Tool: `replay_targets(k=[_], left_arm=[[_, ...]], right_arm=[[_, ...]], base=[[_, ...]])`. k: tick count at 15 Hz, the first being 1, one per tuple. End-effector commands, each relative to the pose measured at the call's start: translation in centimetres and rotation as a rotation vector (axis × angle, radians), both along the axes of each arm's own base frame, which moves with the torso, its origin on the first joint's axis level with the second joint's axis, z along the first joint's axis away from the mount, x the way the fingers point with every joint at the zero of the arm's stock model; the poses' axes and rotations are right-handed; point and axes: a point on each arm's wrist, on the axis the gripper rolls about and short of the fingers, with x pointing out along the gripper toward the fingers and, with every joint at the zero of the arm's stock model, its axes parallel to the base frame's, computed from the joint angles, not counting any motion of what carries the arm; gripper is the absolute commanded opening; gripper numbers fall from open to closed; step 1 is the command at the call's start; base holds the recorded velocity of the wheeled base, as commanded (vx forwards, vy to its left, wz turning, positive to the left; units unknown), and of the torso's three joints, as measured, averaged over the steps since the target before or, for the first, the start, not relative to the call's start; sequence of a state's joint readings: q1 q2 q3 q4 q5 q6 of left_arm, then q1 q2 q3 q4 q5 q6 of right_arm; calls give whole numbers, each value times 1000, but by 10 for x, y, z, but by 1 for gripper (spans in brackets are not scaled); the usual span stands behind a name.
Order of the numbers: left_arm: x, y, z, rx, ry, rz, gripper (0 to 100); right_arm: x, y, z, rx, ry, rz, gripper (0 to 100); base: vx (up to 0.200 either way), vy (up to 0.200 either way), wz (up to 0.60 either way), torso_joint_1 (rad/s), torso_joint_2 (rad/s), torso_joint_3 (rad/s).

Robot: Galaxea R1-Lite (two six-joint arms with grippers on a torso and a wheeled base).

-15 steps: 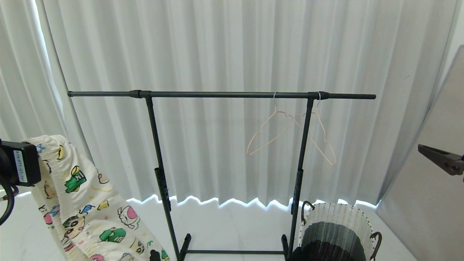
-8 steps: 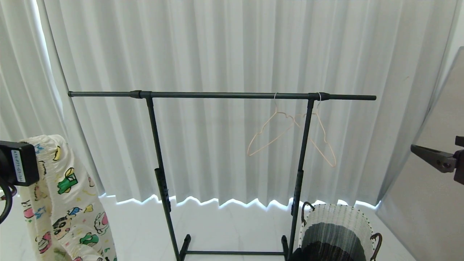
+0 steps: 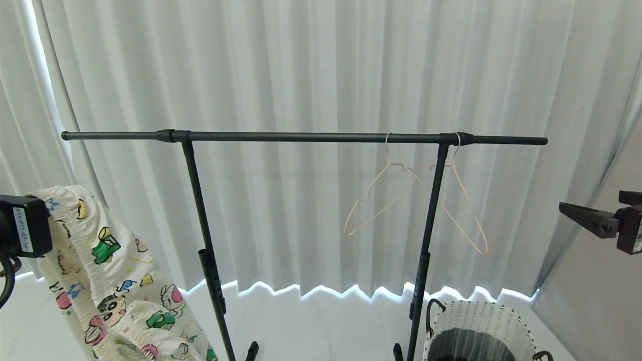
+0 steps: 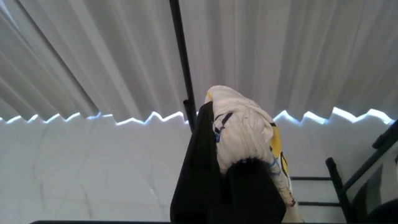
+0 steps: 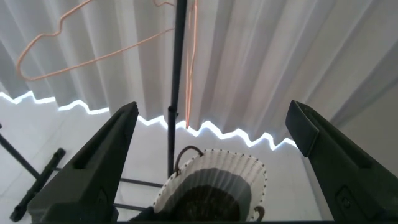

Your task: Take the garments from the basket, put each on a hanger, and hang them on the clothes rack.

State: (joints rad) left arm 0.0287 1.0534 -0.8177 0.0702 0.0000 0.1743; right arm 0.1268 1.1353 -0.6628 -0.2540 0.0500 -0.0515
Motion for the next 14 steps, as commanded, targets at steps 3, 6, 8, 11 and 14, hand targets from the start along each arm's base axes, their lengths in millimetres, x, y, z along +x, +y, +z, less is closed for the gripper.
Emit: replay_targets(k=[3, 6, 8, 11, 14], left_arm=[[0, 0, 0, 1, -1, 0, 0], [0, 0, -1, -1, 4, 1, 0], [0, 0, -1, 0, 4, 0, 0], [-3, 0, -4, 2, 9, 0, 0], [-12, 0, -5, 2, -8, 0, 0]], right_arm=[[9, 1, -6, -5, 36, 0, 100], [13, 2, -7, -7, 48, 0, 100], [19, 2, -10, -10, 65, -2, 100], [29, 4, -16, -15, 101, -5, 100], [62, 5, -21, -22, 157, -17, 100]], base=[[200, 0, 0, 1, 2, 1], [200, 0, 0, 2, -1, 2], [200, 0, 0, 0, 2, 5], [0, 0, 0, 0, 0, 0], [0, 0, 0, 0, 0, 0]])
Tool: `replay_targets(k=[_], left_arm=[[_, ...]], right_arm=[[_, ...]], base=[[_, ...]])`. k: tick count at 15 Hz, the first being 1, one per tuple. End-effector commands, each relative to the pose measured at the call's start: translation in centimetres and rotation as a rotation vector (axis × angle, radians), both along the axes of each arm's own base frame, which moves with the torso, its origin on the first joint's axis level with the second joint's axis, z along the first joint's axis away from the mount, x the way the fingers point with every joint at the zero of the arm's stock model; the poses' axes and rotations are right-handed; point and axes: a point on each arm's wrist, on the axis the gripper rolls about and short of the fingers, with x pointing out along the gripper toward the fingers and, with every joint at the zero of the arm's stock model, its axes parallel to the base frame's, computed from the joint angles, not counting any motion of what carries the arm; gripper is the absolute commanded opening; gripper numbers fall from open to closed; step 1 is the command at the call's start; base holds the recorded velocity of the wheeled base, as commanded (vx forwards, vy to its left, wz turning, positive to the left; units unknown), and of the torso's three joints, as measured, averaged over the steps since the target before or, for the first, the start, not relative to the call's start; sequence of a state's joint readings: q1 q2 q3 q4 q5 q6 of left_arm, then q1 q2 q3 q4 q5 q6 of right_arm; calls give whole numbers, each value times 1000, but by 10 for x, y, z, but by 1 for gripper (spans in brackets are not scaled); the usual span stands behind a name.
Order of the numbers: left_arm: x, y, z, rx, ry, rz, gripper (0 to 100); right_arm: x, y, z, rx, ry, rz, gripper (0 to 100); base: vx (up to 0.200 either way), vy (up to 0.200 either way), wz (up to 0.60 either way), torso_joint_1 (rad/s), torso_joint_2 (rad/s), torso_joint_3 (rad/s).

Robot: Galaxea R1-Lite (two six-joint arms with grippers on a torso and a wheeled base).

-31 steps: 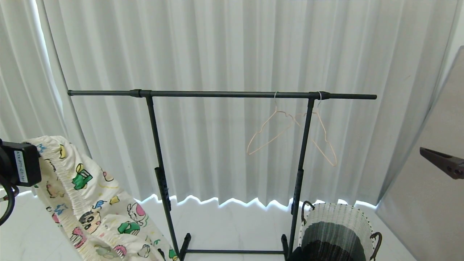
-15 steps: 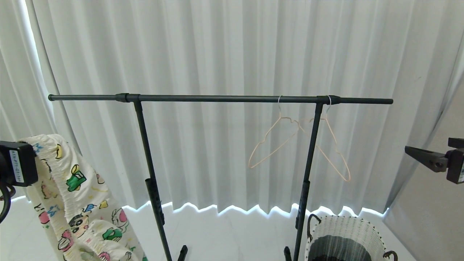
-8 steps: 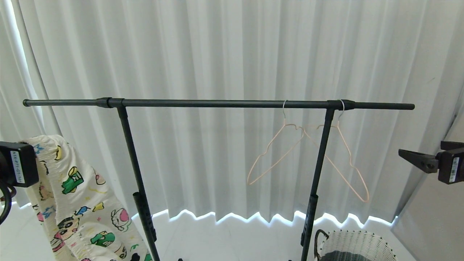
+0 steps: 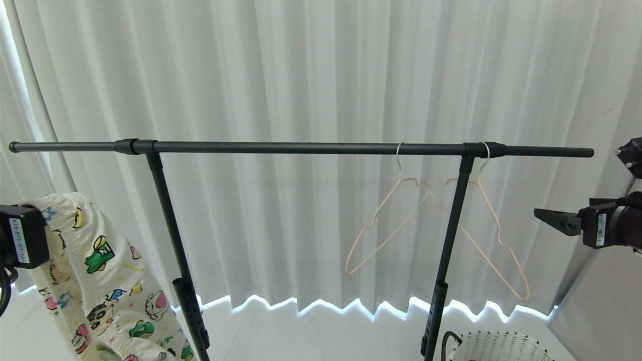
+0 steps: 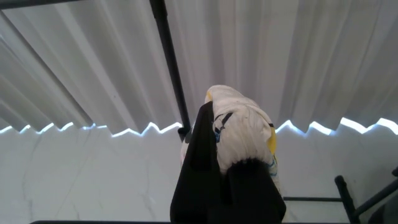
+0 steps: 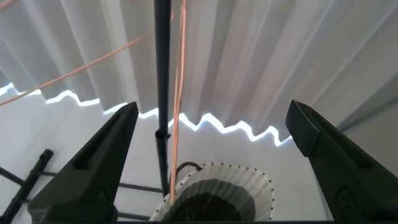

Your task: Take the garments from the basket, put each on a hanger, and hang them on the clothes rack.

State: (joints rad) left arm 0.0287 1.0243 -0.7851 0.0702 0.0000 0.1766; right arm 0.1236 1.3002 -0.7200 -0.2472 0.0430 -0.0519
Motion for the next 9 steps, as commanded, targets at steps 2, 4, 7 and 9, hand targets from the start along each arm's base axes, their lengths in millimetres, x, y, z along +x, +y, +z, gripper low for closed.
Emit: replay_targets(k=[2, 4, 7, 9], left_arm=[[-12, 0, 1, 0, -30, -1, 0], [-18, -1, 2, 16, -47, -9, 0], [-22, -1, 4, 43, -64, -21, 0], [-23, -1, 4, 45, -66, -20, 0]], right_arm=[[47, 2, -14, -14, 83, -11, 100], [64, 4, -20, -21, 110, -8, 100], [68, 7, -28, -25, 135, 0, 100], [69, 9, -32, -26, 152, 10, 100]], base=[[0, 0, 0, 0, 0, 0], [100, 0, 0, -1, 4, 1], [200, 0, 0, -6, -1, 4], [0, 0, 0, 0, 0, 0]])
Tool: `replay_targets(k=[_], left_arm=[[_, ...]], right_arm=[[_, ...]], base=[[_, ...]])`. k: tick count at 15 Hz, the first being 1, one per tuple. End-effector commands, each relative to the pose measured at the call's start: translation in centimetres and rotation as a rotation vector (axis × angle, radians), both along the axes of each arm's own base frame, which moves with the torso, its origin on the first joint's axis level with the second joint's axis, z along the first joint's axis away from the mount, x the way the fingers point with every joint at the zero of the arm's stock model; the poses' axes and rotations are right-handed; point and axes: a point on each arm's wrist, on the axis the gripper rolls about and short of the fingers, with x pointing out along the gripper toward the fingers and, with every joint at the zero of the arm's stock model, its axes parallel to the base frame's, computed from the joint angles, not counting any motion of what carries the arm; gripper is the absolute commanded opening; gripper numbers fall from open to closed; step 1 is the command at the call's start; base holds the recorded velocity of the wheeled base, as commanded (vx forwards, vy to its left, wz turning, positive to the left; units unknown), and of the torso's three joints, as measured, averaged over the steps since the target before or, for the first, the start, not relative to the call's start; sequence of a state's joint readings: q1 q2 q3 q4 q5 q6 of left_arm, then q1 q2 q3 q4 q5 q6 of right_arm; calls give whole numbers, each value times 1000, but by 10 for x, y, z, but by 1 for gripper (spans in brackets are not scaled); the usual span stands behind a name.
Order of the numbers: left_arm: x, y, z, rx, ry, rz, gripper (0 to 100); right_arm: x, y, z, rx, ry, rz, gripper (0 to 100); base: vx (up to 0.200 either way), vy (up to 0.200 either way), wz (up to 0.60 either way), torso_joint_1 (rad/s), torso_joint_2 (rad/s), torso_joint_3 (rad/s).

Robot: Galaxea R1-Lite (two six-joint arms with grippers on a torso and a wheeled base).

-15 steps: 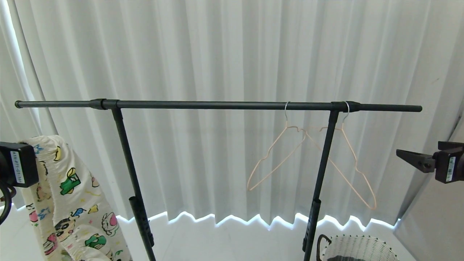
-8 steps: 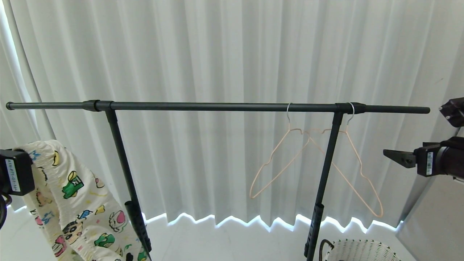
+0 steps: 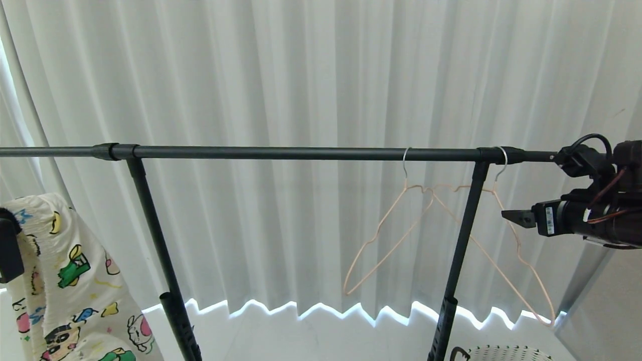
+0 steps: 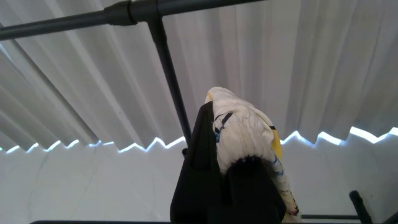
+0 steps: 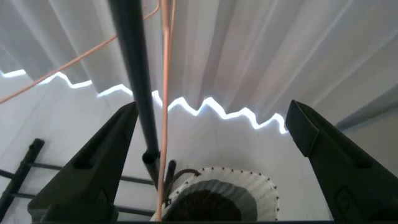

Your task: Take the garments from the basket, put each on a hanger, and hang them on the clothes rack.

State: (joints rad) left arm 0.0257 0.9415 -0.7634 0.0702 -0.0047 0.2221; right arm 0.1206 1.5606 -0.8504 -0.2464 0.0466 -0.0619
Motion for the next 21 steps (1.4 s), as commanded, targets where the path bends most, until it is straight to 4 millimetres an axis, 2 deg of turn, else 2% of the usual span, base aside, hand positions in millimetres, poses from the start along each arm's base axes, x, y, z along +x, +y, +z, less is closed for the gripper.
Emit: replay_targets(k=[1, 7, 9, 12, 21], left_arm=[[-2, 0, 1, 0, -6, 0, 0], [-1, 0, 0, -1, -4, 1, 0], [-2, 0, 0, -1, -4, 1, 0], [-5, 0, 0, 1, -12, 0, 0], [-10, 0, -1, 1, -20, 0, 0]], right_arm=[[0, 5, -10, -6, 34, 17, 100], [-2, 10, -26, -6, 95, 36, 100], [5, 11, -39, -6, 145, 31, 100], [-1, 10, -50, -14, 184, 24, 100], [-3, 10, -49, -20, 180, 35, 100]], base=[[0, 0, 0, 0, 0, 0], [0, 0, 0, 0, 0, 0], [0, 0, 0, 0, 0, 0], [0, 0, 0, 0, 0, 0], [0, 0, 0, 0, 0, 0]])
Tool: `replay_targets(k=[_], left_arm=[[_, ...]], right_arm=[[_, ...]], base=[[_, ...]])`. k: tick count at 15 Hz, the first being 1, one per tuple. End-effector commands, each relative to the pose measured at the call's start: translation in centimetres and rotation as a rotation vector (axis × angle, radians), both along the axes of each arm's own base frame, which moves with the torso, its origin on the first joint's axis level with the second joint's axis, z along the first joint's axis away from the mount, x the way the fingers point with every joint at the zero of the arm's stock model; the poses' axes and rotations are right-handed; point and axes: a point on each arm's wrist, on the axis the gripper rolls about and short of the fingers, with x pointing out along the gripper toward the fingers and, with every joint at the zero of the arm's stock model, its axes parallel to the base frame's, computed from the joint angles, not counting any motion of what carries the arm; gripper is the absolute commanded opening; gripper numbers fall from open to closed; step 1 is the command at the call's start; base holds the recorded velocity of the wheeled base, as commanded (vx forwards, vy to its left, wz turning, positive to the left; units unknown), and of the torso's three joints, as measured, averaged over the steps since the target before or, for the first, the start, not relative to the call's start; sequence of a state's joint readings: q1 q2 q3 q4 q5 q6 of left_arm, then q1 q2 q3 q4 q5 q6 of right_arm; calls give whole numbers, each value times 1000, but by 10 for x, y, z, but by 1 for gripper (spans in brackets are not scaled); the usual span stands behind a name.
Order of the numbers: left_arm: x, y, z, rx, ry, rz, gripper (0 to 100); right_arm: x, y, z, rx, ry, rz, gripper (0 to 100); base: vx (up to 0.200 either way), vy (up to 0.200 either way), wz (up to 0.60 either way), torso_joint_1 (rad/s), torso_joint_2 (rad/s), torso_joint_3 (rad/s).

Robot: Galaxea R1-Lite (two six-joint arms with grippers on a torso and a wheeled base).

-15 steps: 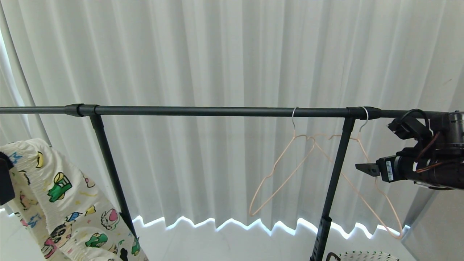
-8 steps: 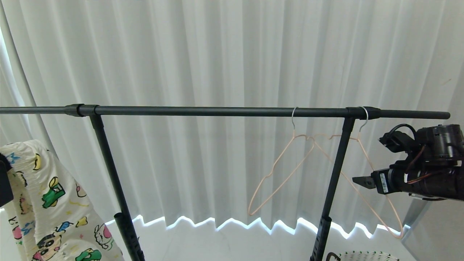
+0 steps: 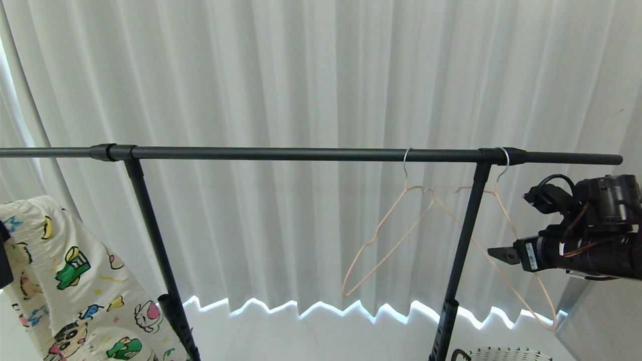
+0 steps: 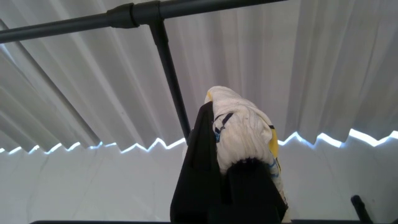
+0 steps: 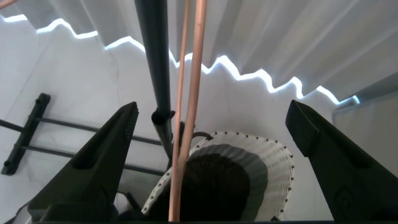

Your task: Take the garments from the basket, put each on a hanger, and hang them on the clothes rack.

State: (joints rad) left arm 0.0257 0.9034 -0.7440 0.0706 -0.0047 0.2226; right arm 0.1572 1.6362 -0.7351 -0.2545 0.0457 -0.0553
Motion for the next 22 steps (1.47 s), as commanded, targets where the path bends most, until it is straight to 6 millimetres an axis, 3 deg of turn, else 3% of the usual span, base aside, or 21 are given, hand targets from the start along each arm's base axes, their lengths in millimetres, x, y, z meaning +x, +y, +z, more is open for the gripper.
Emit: replay_targets(k=[1, 5, 6, 16, 22], left_arm=[[0, 0, 0, 0, -1, 0, 0], [0, 0, 0, 0, -1, 0, 0], [-1, 0, 1, 0, -5, 0, 0], [0, 0, 1, 1, -3, 0, 0], [0, 0, 1, 0, -3, 0, 0]], right_arm=[[0, 0, 0, -1, 0, 4, 100], [3, 1, -4, -4, 11, 7, 100], [3, 1, -4, -4, 12, 8, 0], [3, 1, -4, -8, 8, 11, 0], [-5, -1, 7, 15, -92, 6, 0]], base=[[0, 0, 0, 0, 0, 0], [0, 0, 0, 0, 0, 0], [0, 0, 0, 0, 0, 0], [0, 0, 0, 0, 0, 0], [0, 0, 0, 0, 0, 0]])
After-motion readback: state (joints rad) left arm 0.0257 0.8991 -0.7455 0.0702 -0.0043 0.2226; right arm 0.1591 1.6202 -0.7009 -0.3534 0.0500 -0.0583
